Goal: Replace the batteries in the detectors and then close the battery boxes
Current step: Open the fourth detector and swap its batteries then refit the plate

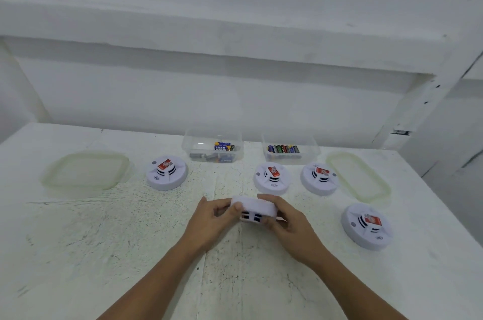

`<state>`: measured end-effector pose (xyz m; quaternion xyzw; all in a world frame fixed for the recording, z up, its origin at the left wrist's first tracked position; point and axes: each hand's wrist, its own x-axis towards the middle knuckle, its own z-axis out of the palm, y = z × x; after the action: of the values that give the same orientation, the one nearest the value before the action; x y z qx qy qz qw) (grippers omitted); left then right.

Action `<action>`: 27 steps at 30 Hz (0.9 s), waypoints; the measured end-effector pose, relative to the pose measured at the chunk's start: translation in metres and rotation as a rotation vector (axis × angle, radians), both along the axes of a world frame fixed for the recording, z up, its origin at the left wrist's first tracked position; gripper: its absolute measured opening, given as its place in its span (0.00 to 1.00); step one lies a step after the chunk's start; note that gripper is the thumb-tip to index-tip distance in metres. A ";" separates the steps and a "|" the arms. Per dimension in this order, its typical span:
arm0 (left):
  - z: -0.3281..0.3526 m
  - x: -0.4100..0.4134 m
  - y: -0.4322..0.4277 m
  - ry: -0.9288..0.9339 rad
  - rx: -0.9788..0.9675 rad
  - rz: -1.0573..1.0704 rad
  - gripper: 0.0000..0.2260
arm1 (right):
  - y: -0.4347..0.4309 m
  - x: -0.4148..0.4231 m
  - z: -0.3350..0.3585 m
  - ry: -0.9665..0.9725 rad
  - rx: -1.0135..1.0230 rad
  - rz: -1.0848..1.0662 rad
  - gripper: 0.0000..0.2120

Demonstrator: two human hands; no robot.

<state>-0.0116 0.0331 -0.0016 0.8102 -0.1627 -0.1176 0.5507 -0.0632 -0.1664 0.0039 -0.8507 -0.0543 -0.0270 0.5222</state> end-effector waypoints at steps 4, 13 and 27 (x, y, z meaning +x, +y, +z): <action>0.004 -0.005 -0.007 0.093 -0.235 0.135 0.14 | 0.011 0.006 0.012 0.060 0.316 -0.091 0.14; 0.004 0.002 -0.017 0.356 -0.696 0.220 0.09 | 0.024 0.018 0.010 0.222 0.644 -0.209 0.13; -0.019 0.000 -0.015 0.335 -0.667 0.251 0.08 | 0.023 0.008 -0.003 0.234 0.561 -0.207 0.14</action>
<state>-0.0112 0.0182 -0.0205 0.5702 0.0005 -0.1207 0.8126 -0.0551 -0.1438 0.0006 -0.6717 0.1026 0.0043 0.7337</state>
